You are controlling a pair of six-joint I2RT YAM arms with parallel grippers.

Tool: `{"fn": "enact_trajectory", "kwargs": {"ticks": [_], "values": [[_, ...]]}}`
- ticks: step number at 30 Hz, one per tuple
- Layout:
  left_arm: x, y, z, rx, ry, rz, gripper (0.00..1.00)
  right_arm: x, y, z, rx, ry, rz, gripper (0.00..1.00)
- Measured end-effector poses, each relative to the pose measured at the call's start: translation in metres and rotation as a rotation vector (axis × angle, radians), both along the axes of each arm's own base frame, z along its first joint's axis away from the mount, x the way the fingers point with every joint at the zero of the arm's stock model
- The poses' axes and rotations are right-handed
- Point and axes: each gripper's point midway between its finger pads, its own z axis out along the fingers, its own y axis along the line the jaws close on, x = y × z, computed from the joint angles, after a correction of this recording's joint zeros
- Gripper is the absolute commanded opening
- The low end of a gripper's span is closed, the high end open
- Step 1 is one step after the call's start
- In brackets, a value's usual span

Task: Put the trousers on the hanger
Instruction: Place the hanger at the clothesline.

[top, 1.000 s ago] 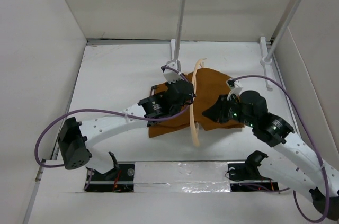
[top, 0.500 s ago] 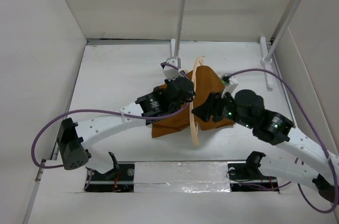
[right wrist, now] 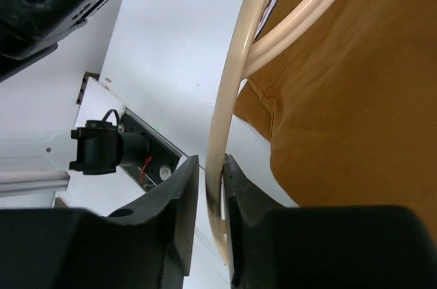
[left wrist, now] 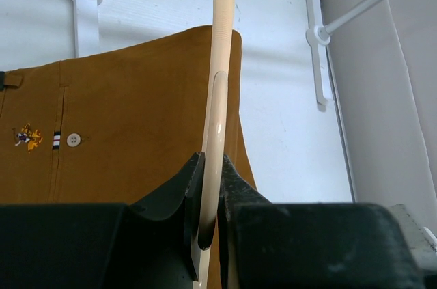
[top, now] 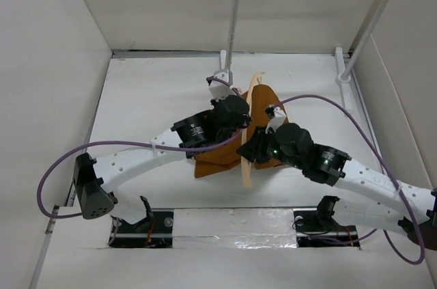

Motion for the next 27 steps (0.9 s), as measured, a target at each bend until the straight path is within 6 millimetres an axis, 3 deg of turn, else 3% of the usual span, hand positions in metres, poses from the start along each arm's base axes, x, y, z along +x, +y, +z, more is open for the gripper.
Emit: {"fn": "enact_trajectory", "kwargs": {"ticks": [3,6,10,11,12,13,15,19,23,27], "values": [[-0.001,0.000,0.004,-0.002,0.004,-0.002,0.00,0.003,0.005,0.004,0.025,-0.008,-0.003,0.20],[-0.002,0.002,0.006,0.009,0.011,-0.002,0.00,0.006,0.010,0.003,0.037,0.004,-0.011,0.00],[0.000,0.003,0.010,0.009,0.010,0.000,0.00,0.008,0.012,0.008,0.069,0.014,-0.022,0.00],[0.000,0.002,0.013,0.011,0.007,-0.008,0.07,0.008,0.011,0.012,0.088,0.017,-0.023,0.00],[0.001,0.000,0.017,0.015,0.002,-0.020,0.27,0.009,0.010,0.018,0.114,0.020,-0.025,0.00],[0.002,-0.004,0.025,0.013,-0.006,-0.037,0.35,0.010,0.008,0.025,0.149,0.018,-0.026,0.00],[0.004,-0.018,0.053,-0.046,-0.041,-0.077,0.53,0.017,-0.003,0.040,0.212,0.020,-0.051,0.00],[0.003,-0.028,0.130,-0.161,-0.157,-0.141,0.63,0.034,-0.030,0.063,0.301,0.027,-0.101,0.00],[0.000,-0.017,0.202,-0.250,-0.282,-0.174,0.68,0.052,-0.049,0.082,0.353,0.036,-0.134,0.00],[0.000,-0.001,0.241,-0.279,-0.364,-0.179,0.66,0.071,-0.065,0.100,0.389,0.041,-0.157,0.00]]}}
